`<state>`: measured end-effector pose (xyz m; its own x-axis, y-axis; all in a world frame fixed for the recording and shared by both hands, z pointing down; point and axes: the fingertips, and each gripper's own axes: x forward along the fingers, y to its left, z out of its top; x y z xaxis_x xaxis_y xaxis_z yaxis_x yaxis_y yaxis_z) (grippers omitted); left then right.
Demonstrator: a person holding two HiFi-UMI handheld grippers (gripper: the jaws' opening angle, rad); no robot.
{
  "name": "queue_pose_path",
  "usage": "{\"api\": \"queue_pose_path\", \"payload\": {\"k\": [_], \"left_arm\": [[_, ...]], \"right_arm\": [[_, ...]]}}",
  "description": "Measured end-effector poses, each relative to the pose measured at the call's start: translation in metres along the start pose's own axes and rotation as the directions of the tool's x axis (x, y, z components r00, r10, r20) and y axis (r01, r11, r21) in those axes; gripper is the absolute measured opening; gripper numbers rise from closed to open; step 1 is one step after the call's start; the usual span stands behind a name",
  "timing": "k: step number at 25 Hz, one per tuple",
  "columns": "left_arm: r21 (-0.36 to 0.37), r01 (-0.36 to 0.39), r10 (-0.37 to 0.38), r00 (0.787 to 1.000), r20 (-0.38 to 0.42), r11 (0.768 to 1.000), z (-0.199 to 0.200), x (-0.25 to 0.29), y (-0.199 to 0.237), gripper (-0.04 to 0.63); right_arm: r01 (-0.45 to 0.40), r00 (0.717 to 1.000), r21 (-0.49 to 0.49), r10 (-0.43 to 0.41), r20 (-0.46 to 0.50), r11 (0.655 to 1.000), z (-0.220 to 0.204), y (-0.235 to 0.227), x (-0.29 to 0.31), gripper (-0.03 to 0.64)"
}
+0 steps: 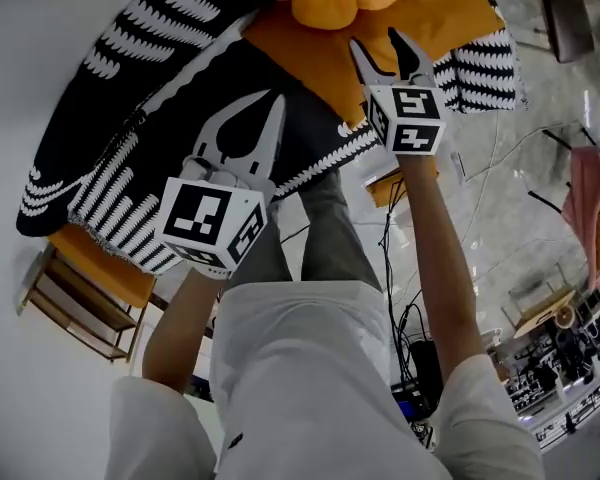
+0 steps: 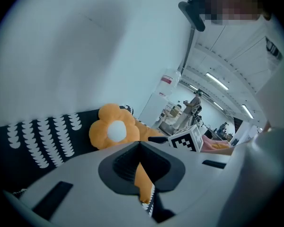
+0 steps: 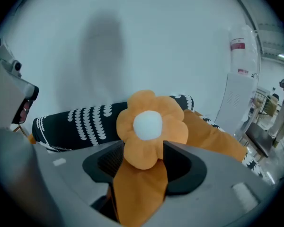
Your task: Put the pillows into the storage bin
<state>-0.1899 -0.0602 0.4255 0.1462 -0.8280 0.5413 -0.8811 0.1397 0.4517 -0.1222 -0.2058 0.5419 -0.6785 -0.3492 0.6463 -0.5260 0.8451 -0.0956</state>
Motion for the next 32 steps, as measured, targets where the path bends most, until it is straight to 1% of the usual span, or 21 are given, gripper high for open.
{"api": "queue_pose_path", "payload": {"k": [4,8,13,18,23,24,26,27,30,32], "left_arm": [[-0.004,0.001,-0.001,1.0,0.0,1.0,0.009,0.034,-0.008,0.009],[-0.003,-0.009,0.009,1.0,-0.004,1.0,0.018,0.057,-0.012,0.009],[0.005,-0.005,0.005,1.0,-0.031,1.0,0.021,0.082,-0.011,0.009],[-0.002,-0.003,0.003,0.999,-0.047,1.0,0.021,0.101,-0.008,0.009],[-0.009,-0.004,0.003,0.998,-0.055,1.0,0.019,0.107,-0.008,0.009],[-0.008,-0.003,0.002,0.998,-0.055,1.0,0.02,0.107,-0.008,0.009],[-0.001,0.006,-0.006,0.998,-0.057,1.0,0.022,0.108,-0.01,0.009],[0.001,0.009,-0.009,0.998,-0.06,1.0,0.021,0.108,-0.011,0.009],[0.004,0.014,-0.013,0.998,-0.064,1.0,0.018,0.108,-0.013,0.009],[0.007,0.017,-0.016,0.998,-0.062,1.0,0.016,0.106,-0.015,0.009]], "right_arm": [[0.004,1.0,0.038,-0.004,0.007,0.999,0.004,-0.036,0.023,0.279],[0.001,1.0,0.08,-0.001,0.001,0.997,0.005,-0.063,0.046,0.297],[0.008,1.0,0.143,-0.005,-0.022,0.99,-0.003,-0.093,0.081,0.324],[0.002,0.997,0.21,0.014,-0.072,0.978,-0.018,-0.11,0.116,0.362],[-0.01,0.993,0.237,0.038,-0.115,0.971,-0.026,-0.11,0.131,0.358],[-0.021,0.992,0.239,0.049,-0.113,0.971,-0.025,-0.109,0.133,0.32],[-0.048,0.993,0.224,0.071,-0.096,0.973,-0.02,-0.105,0.133,0.198],[-0.059,0.993,0.206,0.079,-0.088,0.977,-0.018,-0.103,0.131,0.156],[-0.072,0.994,0.146,0.083,-0.072,0.987,-0.017,-0.095,0.124,0.099],[-0.069,0.995,0.124,0.077,-0.06,0.99,-0.016,-0.091,0.118,0.095]]}}
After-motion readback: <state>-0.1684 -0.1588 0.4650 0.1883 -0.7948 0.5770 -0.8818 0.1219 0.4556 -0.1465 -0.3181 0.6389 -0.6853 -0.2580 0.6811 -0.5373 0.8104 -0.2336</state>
